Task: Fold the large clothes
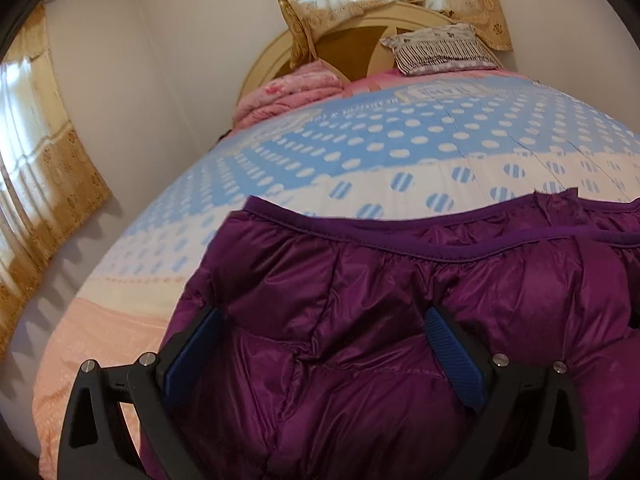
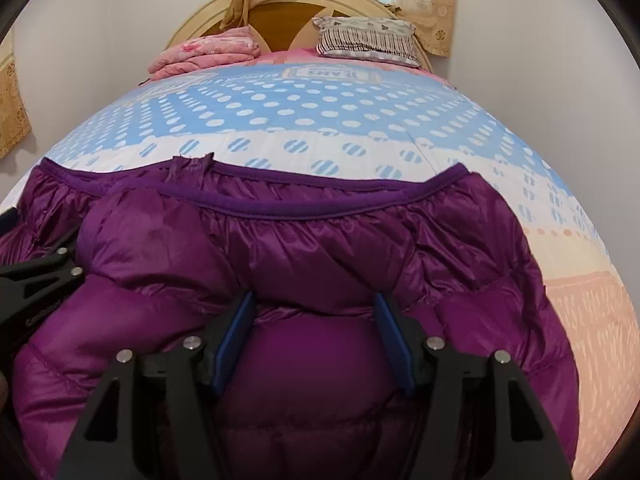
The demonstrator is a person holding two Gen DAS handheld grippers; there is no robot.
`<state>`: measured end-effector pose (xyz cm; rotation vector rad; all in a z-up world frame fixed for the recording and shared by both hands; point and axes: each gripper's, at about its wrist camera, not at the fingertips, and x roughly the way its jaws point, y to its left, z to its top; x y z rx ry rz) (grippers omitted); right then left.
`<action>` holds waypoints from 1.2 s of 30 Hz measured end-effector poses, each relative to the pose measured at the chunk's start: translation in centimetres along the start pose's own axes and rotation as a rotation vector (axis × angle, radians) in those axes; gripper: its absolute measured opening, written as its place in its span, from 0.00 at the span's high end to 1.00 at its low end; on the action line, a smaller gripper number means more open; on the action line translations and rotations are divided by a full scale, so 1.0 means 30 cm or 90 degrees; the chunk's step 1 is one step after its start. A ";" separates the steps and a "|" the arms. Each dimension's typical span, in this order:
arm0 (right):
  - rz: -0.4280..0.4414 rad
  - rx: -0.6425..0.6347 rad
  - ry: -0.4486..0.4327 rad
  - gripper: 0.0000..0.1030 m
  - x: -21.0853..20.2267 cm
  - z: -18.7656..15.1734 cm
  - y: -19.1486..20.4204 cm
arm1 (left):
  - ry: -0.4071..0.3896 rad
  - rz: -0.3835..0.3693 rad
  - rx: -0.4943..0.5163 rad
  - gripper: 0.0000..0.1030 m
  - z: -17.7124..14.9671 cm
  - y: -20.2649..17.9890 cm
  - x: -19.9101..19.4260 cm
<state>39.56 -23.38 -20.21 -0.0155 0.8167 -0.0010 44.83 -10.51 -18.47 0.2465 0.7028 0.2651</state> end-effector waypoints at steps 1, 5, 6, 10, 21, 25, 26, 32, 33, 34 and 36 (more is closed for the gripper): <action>0.002 0.005 0.002 0.38 0.007 -0.003 -0.004 | 0.004 -0.006 -0.003 0.02 -0.002 0.001 0.005; -0.006 0.001 0.001 0.38 0.006 0.007 0.007 | 0.012 -0.015 -0.010 0.02 -0.011 0.008 0.016; -0.006 0.001 0.002 0.38 0.000 0.004 0.009 | 0.012 -0.014 -0.008 0.02 -0.012 0.006 0.016; -0.008 0.002 0.004 0.37 0.002 0.004 0.008 | 0.015 -0.011 -0.002 0.02 -0.021 0.000 0.014; -0.021 -0.005 0.010 0.37 0.009 -0.002 0.012 | 0.025 -0.004 0.011 0.02 -0.016 -0.012 0.035; -0.029 -0.011 0.012 0.37 0.012 -0.004 0.017 | 0.026 0.000 0.015 0.02 -0.018 -0.018 0.037; -0.030 -0.013 0.013 0.36 0.013 -0.004 0.018 | 0.027 0.001 0.016 0.02 -0.018 -0.019 0.038; -0.040 -0.021 0.017 0.35 0.017 -0.005 0.028 | 0.028 0.010 0.024 0.01 -0.020 -0.028 0.042; -0.041 -0.022 0.017 0.35 0.017 -0.005 0.028 | 0.028 0.011 0.025 0.01 -0.020 -0.029 0.043; -0.040 -0.022 0.017 0.35 0.017 -0.004 0.028 | 0.028 0.011 0.025 0.01 -0.020 -0.031 0.044; -0.042 -0.023 0.016 0.35 0.017 -0.005 0.029 | 0.028 0.009 0.023 0.01 -0.020 -0.031 0.043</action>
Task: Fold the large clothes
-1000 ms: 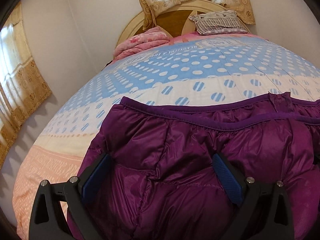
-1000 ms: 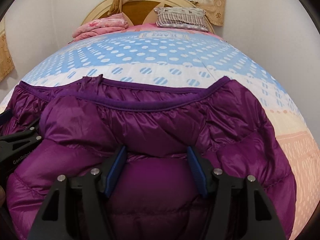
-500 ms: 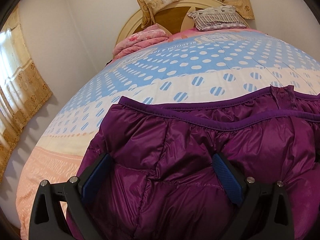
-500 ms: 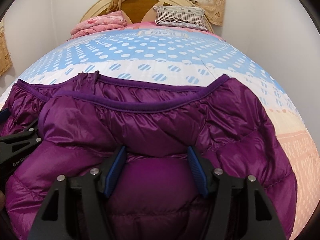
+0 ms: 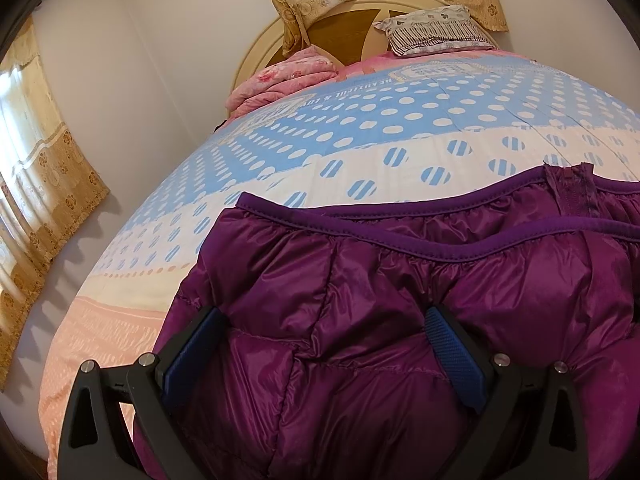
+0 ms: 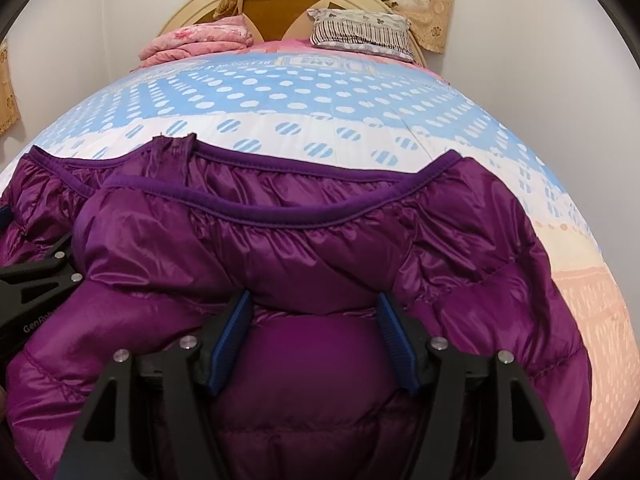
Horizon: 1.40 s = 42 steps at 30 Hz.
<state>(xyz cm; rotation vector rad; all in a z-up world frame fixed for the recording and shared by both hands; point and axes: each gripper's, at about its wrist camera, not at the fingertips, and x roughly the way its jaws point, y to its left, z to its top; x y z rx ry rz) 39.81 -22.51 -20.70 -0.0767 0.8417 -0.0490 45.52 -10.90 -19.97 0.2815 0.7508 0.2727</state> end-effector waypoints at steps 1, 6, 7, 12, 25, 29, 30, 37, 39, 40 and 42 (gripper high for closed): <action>-0.001 0.000 0.000 0.35 0.000 -0.001 0.001 | 0.000 0.001 0.001 0.01 0.001 0.001 0.000; -0.004 -0.002 0.000 0.35 0.001 -0.002 0.000 | 0.001 0.000 0.000 0.01 0.000 -0.002 0.000; -0.006 -0.003 0.001 0.35 0.001 -0.002 0.001 | 0.001 -0.001 -0.001 0.01 -0.001 -0.002 0.000; -0.016 -0.008 -0.001 0.35 -0.001 -0.005 0.008 | 0.002 -0.001 0.001 0.01 -0.001 -0.005 0.001; -0.025 -0.016 -0.001 0.35 -0.005 -0.005 0.010 | -0.035 -0.044 -0.014 0.01 -0.035 0.198 -0.173; -0.025 -0.022 0.011 0.34 -0.011 0.003 0.010 | 0.005 -0.027 -0.033 0.01 -0.090 0.269 -0.135; -0.022 -0.020 0.020 0.34 -0.022 0.013 0.008 | 0.009 -0.027 -0.044 0.01 -0.098 0.287 -0.132; 0.016 -0.009 -0.033 0.26 -0.157 0.051 0.125 | 0.035 -0.024 -0.081 0.01 -0.134 0.318 -0.081; 0.000 -0.034 -0.020 0.26 -0.117 0.029 0.161 | 0.026 -0.014 -0.066 0.01 -0.156 0.299 -0.068; 0.002 -0.032 -0.012 0.26 -0.087 0.010 0.164 | 0.023 -0.013 -0.063 0.01 -0.166 0.294 -0.067; 0.000 -0.027 -0.014 0.26 -0.066 -0.008 0.164 | 0.019 -0.017 -0.065 0.01 -0.177 0.290 -0.065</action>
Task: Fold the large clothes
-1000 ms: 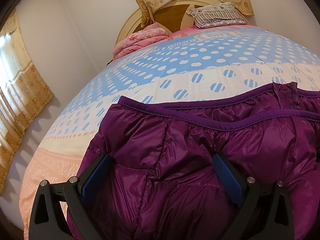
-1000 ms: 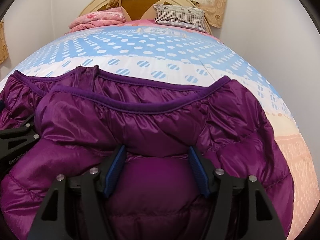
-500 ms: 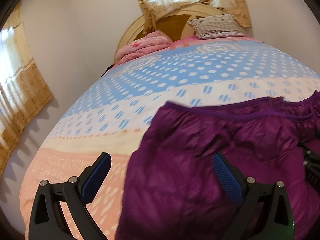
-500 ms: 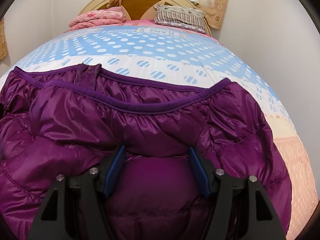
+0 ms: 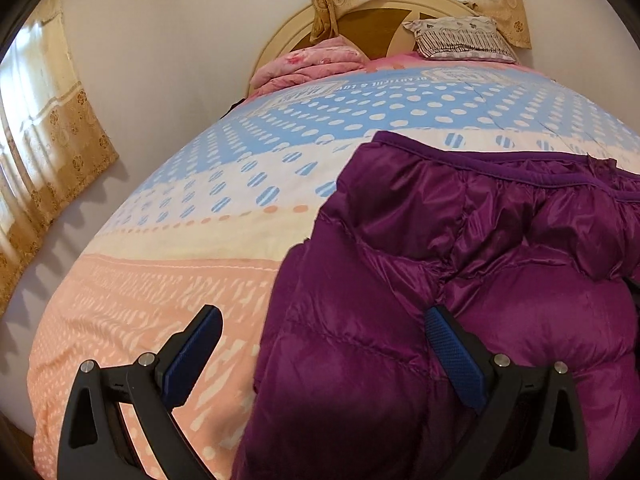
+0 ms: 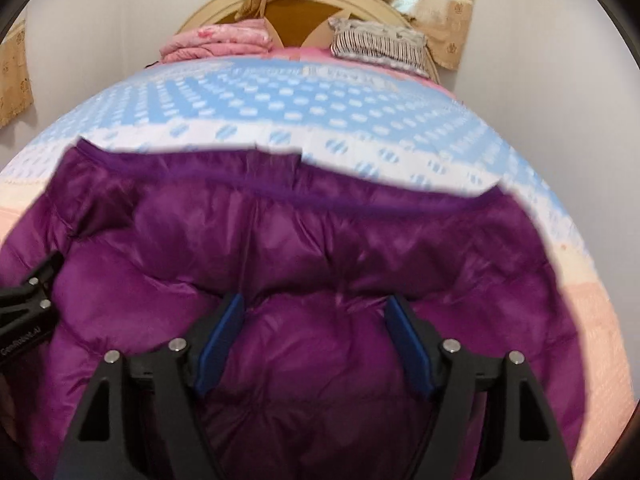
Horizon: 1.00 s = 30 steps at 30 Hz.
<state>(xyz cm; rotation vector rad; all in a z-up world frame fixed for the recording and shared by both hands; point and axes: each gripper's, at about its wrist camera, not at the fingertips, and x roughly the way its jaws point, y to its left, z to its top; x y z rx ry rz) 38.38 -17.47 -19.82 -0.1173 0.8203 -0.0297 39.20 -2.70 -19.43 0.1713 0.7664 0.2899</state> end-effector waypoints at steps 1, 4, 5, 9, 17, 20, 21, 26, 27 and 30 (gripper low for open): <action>-0.005 -0.003 -0.002 0.26 0.004 -0.002 0.003 | 0.002 0.000 0.001 0.01 -0.001 -0.002 0.002; -0.015 -0.013 0.005 0.24 0.021 -0.002 0.011 | 0.012 -0.009 -0.002 0.01 0.003 0.000 0.023; -0.015 -0.012 0.006 0.24 0.021 -0.001 0.014 | 0.014 -0.012 -0.003 0.01 0.006 0.001 0.029; -0.015 -0.007 0.006 0.23 0.021 -0.005 0.013 | 0.019 -0.021 -0.011 0.01 0.005 0.005 0.038; -0.015 -0.005 0.008 0.23 0.026 -0.001 0.022 | 0.018 -0.019 -0.008 0.01 0.011 0.002 0.046; -0.016 -0.005 0.007 0.23 0.029 -0.002 0.022 | 0.019 -0.019 -0.009 0.01 0.010 0.002 0.046; -0.015 -0.005 0.008 0.22 0.028 -0.001 0.024 | 0.019 -0.019 -0.009 0.01 0.010 0.002 0.047; -0.016 -0.005 0.009 0.22 0.029 0.000 0.031 | 0.020 -0.014 -0.004 0.01 0.011 -0.004 0.049; -0.016 -0.004 0.009 0.22 0.029 0.000 0.031 | 0.020 -0.012 -0.003 0.01 0.011 -0.006 0.049; -0.016 -0.005 0.009 0.22 0.029 0.001 0.031 | 0.021 -0.012 -0.003 0.01 0.011 -0.007 0.049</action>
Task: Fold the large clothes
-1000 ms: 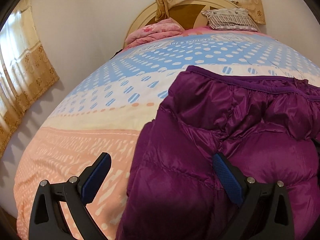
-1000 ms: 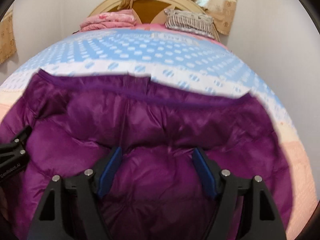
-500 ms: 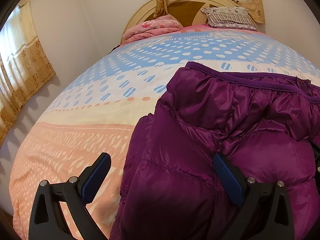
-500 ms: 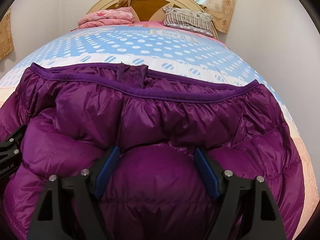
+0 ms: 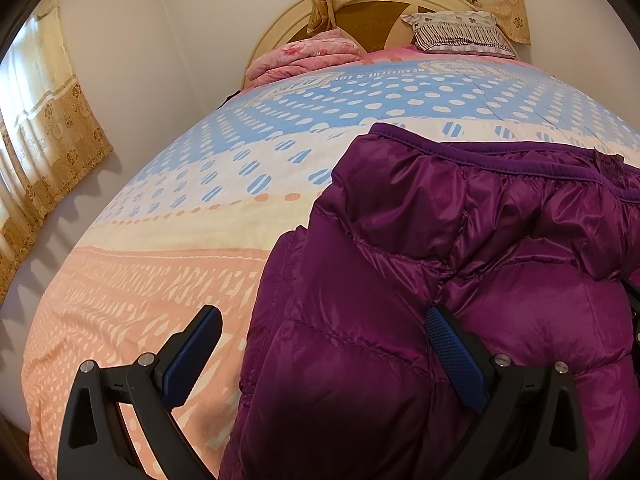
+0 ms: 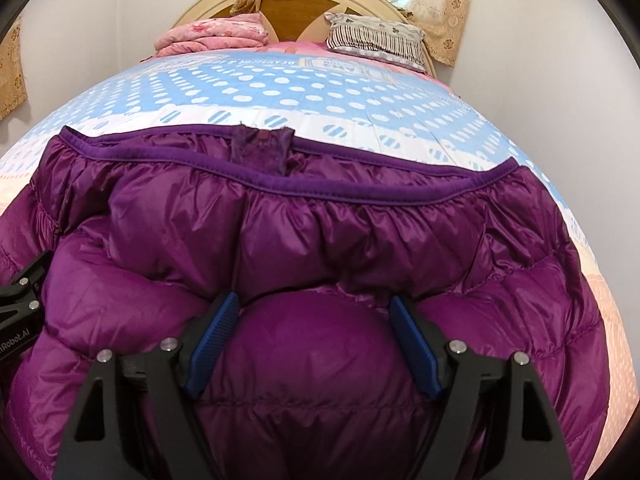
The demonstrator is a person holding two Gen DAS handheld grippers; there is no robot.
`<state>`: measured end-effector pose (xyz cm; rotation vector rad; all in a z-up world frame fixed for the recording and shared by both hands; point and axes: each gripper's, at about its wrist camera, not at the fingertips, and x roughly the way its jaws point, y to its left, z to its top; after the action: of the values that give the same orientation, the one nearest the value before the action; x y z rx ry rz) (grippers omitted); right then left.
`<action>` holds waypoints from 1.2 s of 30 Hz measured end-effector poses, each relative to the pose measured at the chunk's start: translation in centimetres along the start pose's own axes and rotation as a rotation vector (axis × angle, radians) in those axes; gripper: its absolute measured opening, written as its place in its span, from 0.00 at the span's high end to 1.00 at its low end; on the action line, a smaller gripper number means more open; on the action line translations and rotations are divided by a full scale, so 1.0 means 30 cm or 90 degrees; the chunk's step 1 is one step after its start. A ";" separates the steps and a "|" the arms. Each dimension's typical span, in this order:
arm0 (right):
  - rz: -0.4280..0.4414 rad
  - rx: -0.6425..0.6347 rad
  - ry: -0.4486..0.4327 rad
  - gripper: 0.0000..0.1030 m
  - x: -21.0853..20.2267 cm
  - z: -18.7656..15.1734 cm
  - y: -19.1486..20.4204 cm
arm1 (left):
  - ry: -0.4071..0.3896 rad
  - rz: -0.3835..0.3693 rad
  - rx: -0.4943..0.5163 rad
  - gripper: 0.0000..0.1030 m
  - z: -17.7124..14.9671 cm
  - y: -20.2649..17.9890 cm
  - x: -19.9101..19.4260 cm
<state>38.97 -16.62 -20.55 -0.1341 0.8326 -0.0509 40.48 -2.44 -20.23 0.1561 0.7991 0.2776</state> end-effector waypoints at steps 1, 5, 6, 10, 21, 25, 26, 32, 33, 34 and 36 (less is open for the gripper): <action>0.000 0.000 0.000 0.22 0.001 0.002 0.002 | 0.001 0.000 0.000 0.01 0.001 -0.002 0.000; -0.001 -0.002 0.001 0.22 -0.001 0.000 0.002 | 0.013 -0.004 0.005 0.01 0.000 0.013 -0.019; 0.001 -0.001 0.004 0.22 -0.002 0.000 0.000 | 0.014 -0.002 -0.004 0.01 -0.008 0.036 -0.043; 0.035 0.003 -0.003 0.20 -0.131 -0.031 -0.032 | 0.001 -0.020 -0.081 0.01 -0.081 0.168 -0.174; -0.040 -0.003 -0.008 0.06 -0.185 -0.228 -0.003 | 0.046 -0.080 -0.145 0.05 -0.279 0.243 -0.200; -0.028 -0.003 0.007 0.06 -0.197 -0.212 -0.013 | 0.048 -0.138 -0.139 0.45 -0.267 0.219 -0.215; -0.028 -0.003 0.004 0.06 -0.229 -0.212 -0.021 | 0.048 -0.139 -0.135 0.47 -0.262 0.210 -0.218; -0.036 -0.025 0.006 0.03 -0.300 -0.315 -0.017 | 0.028 -0.148 -0.118 0.85 -0.282 0.185 -0.238; -0.028 -0.018 0.022 0.03 -0.265 -0.335 -0.017 | 0.022 -0.162 -0.106 0.91 -0.280 0.175 -0.249; -0.023 -0.010 0.021 0.02 -0.254 -0.340 -0.020 | 0.016 -0.157 -0.098 0.93 -0.282 0.168 -0.261; -0.024 -0.012 0.033 0.01 -0.242 -0.325 -0.019 | 0.004 -0.144 -0.084 0.95 -0.284 0.160 -0.280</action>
<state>26.87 -17.44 -21.62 -0.1674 0.8830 -0.0827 27.84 -0.15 -19.18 -0.0591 0.7948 0.1161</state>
